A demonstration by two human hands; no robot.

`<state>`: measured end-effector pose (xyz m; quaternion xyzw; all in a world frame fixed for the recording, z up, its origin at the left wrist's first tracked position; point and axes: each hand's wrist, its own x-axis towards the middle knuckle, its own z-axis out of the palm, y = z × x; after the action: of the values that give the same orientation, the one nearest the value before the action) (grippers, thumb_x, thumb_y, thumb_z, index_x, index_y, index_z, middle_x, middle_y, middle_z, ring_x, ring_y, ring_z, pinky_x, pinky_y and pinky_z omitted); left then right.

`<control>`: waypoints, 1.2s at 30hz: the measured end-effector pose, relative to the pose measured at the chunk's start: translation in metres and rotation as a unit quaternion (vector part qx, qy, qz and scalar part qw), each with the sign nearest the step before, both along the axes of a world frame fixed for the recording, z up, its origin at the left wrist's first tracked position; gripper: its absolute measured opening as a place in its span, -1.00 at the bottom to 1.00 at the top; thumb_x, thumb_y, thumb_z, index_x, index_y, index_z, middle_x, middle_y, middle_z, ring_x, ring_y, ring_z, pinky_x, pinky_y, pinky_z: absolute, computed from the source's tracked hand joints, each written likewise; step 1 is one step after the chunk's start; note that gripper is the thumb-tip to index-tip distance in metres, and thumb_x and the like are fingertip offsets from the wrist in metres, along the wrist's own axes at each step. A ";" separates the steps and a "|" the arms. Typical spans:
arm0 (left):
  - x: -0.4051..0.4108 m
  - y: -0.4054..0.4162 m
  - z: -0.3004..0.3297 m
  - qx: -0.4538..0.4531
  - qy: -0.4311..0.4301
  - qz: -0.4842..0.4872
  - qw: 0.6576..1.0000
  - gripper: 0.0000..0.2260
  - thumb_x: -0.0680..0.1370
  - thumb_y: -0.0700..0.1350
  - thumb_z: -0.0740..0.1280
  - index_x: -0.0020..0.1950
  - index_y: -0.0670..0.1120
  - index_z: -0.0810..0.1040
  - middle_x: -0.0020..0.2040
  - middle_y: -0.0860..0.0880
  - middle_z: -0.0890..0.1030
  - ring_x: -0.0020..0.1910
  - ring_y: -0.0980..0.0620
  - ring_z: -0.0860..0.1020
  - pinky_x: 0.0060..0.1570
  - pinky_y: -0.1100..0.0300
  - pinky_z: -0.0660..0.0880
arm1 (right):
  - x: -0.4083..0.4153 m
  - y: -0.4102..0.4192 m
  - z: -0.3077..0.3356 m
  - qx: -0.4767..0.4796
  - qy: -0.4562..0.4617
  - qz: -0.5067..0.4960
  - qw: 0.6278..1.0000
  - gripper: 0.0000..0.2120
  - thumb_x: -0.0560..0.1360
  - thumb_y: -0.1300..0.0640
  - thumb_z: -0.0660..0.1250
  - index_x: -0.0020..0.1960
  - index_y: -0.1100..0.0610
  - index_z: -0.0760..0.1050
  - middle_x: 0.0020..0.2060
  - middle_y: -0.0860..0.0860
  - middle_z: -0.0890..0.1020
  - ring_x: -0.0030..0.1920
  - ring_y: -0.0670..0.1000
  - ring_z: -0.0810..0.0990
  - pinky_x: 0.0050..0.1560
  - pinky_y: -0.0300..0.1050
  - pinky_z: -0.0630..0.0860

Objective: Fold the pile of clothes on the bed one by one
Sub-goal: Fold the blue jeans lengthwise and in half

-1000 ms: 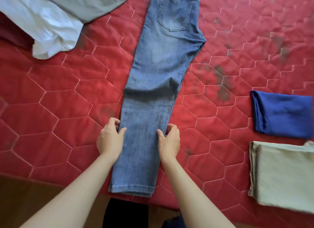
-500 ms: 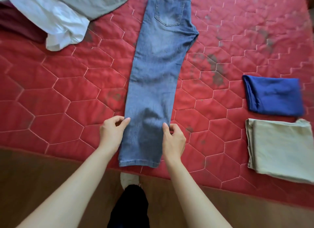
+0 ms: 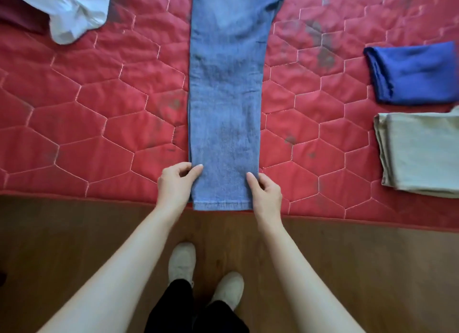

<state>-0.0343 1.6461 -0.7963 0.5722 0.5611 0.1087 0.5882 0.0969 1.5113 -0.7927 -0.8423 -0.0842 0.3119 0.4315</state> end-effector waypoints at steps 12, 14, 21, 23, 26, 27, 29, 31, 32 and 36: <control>-0.024 -0.013 0.004 0.032 0.144 -0.091 0.985 -0.87 0.60 -0.13 0.27 0.02 -0.12 0.59 -0.13 -0.03 0.61 -0.04 -0.06 0.57 -0.08 0.19 0.36 | -0.018 -0.019 0.002 -0.119 -0.007 0.048 0.992 -0.84 0.46 -0.05 0.42 -0.14 0.04 0.59 -0.21 -0.12 0.67 -0.11 -0.06 0.62 -0.01 -0.03 0.53; -0.025 -0.013 0.004 0.034 0.165 -0.099 0.981 -0.85 0.60 -0.14 0.25 0.04 -0.15 0.59 -0.12 -0.06 0.61 -0.04 -0.07 0.55 -0.12 0.21 0.31 | -0.021 -0.017 0.003 -0.158 -0.017 0.060 0.986 -0.79 0.45 -0.08 0.43 -0.15 0.06 0.56 -0.21 -0.10 0.65 -0.12 -0.01 0.61 -0.07 -0.05 0.49; -0.006 -0.012 0.018 0.306 0.203 -0.146 0.919 -0.71 0.52 -0.19 0.29 0.24 -0.16 0.47 0.21 -0.13 0.51 0.20 -0.15 0.47 0.18 -0.02 0.37 | -0.029 0.016 0.008 -0.153 -0.288 0.109 0.939 -0.66 0.57 0.09 0.28 0.29 0.22 0.45 0.27 0.09 0.48 0.31 0.09 0.42 0.30 -0.10 0.34; 0.011 -0.005 0.009 0.390 0.162 -0.226 0.878 -0.63 0.51 -0.27 0.27 0.33 -0.23 0.45 0.32 -0.19 0.47 0.35 -0.19 0.41 0.32 -0.07 0.33 | -0.023 0.042 0.002 -0.129 -0.342 0.161 0.917 -0.66 0.59 0.19 0.20 0.34 0.26 0.43 0.35 0.17 0.44 0.42 0.16 0.35 0.41 -0.02 0.26; 0.029 0.002 -0.012 0.391 0.185 -0.340 0.835 -0.56 0.58 -0.23 0.18 0.47 -0.22 0.31 0.50 -0.20 0.28 0.51 -0.17 0.20 0.46 -0.13 0.12 | -0.015 0.071 -0.019 -0.177 -0.352 0.261 0.882 -0.58 0.64 0.09 0.08 0.47 0.17 0.30 0.49 0.14 0.28 0.53 0.11 0.16 0.49 0.09 0.11; 0.029 0.001 -0.022 0.383 0.206 -0.373 0.820 -0.54 0.63 -0.15 0.14 0.52 -0.19 0.22 0.55 -0.18 0.17 0.54 -0.15 0.10 0.48 -0.13 0.03 | -0.013 0.069 -0.028 -0.211 -0.348 0.296 0.864 -0.54 0.66 0.03 0.02 0.53 0.12 0.20 0.53 0.11 0.18 0.55 0.09 0.07 0.51 0.11 0.04; 0.020 -0.005 -0.041 0.371 0.239 -0.397 0.805 -0.49 0.65 -0.01 0.05 0.57 -0.13 0.08 0.58 -0.14 0.01 0.56 -0.13 -0.03 0.49 -0.13 -0.05 | -0.011 0.049 -0.046 -0.256 -0.346 0.335 0.838 -0.48 0.66 -0.06 -0.05 0.57 0.07 0.04 0.57 0.06 0.03 0.57 0.06 -0.06 0.52 0.14 -0.06; 0.007 -0.014 -0.047 0.372 0.245 -0.378 0.812 -0.49 0.64 0.02 0.05 0.57 -0.13 0.11 0.58 -0.15 0.02 0.56 -0.14 -0.01 0.48 -0.16 0.01 | -0.011 0.023 -0.052 -0.258 -0.355 0.329 0.836 -0.47 0.64 -0.07 -0.05 0.57 0.07 0.04 0.57 0.07 0.03 0.56 0.09 -0.03 0.53 0.14 -0.02; 0.002 -0.020 -0.048 0.375 0.252 -0.371 0.811 -0.48 0.63 0.03 0.05 0.56 -0.14 0.14 0.57 -0.16 0.05 0.55 -0.14 0.01 0.47 -0.19 0.04 | -0.012 0.013 -0.052 -0.259 -0.354 0.322 0.839 -0.47 0.64 -0.06 -0.05 0.57 0.09 0.06 0.56 0.09 0.05 0.56 0.10 0.00 0.52 0.15 0.03; -0.002 -0.030 -0.030 0.380 0.275 -0.376 0.799 -0.48 0.60 0.03 0.01 0.52 -0.16 0.25 0.54 -0.14 0.22 0.53 -0.14 0.14 0.43 -0.25 0.08 | -0.022 0.004 -0.040 -0.279 -0.343 0.282 0.851 -0.48 0.63 -0.01 -0.02 0.55 0.14 0.14 0.54 0.18 0.13 0.54 0.13 0.11 0.49 0.20 0.13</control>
<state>-0.0361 1.6158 -0.8261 0.9217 0.3535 -0.0787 0.1386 0.0744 1.5154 -0.8330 -0.9207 -0.3705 0.1215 0.0158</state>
